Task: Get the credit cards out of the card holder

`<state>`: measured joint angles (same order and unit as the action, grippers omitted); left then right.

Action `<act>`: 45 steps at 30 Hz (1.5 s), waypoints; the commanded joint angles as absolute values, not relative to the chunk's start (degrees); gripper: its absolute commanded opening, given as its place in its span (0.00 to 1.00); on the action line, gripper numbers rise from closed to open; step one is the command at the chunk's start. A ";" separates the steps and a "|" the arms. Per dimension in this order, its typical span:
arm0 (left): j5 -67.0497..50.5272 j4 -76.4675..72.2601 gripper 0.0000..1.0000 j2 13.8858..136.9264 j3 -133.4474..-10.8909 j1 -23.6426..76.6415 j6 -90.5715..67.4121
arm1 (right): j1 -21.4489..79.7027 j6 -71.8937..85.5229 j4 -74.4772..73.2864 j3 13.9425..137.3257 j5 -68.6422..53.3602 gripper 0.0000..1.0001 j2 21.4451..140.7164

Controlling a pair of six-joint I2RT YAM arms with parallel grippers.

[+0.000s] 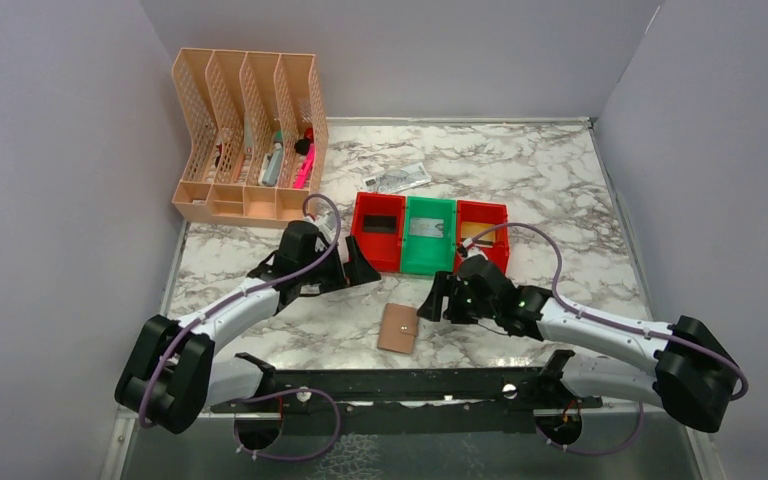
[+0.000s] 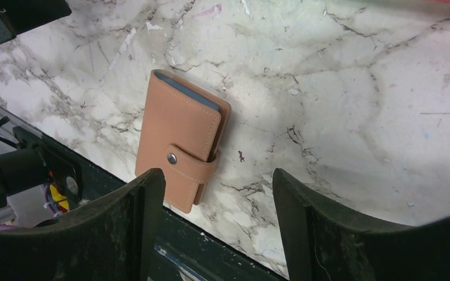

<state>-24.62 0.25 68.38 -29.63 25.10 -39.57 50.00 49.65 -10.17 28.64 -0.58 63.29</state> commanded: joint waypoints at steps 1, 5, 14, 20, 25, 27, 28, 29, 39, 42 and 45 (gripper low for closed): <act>-32.09 -6.24 0.96 69.13 -27.63 24.96 -38.19 | 52.03 51.05 -9.91 27.79 2.10 0.71 61.50; -32.58 -5.80 0.89 70.62 -27.15 25.15 -36.48 | 55.93 50.52 -12.10 30.72 3.76 0.68 62.81; -32.03 -5.50 0.83 71.29 -24.58 26.86 -37.18 | 68.24 54.88 -24.18 44.52 18.06 0.54 75.47; -30.79 -5.89 0.80 73.00 -23.96 27.86 -37.78 | 68.20 53.41 -25.05 48.51 18.69 0.48 82.07; -32.55 -6.02 0.79 74.17 -24.26 28.27 -37.43 | 69.91 52.77 -28.80 51.34 18.92 0.47 84.72; -33.84 -6.04 0.78 74.11 -24.21 28.75 -36.91 | 70.04 51.68 -28.15 51.61 18.18 0.47 85.44; -34.64 -6.08 0.78 74.09 -24.11 29.13 -36.69 | 70.12 51.58 -28.10 52.06 17.99 0.47 85.95; -34.97 -6.04 0.78 74.03 -23.98 29.55 -36.58 | 70.28 51.51 -28.12 52.62 18.01 0.47 86.62; -34.61 -5.96 0.72 73.44 -20.64 33.88 -38.30 | 71.95 55.96 -35.85 58.70 20.70 0.44 97.36; -33.76 -5.89 0.70 74.04 -19.85 34.87 -38.56 | 72.06 57.20 -37.98 59.02 22.98 0.40 98.80; -33.08 -5.79 0.67 74.85 -19.47 35.86 -38.37 | 72.01 57.92 -37.96 59.06 23.24 0.33 99.96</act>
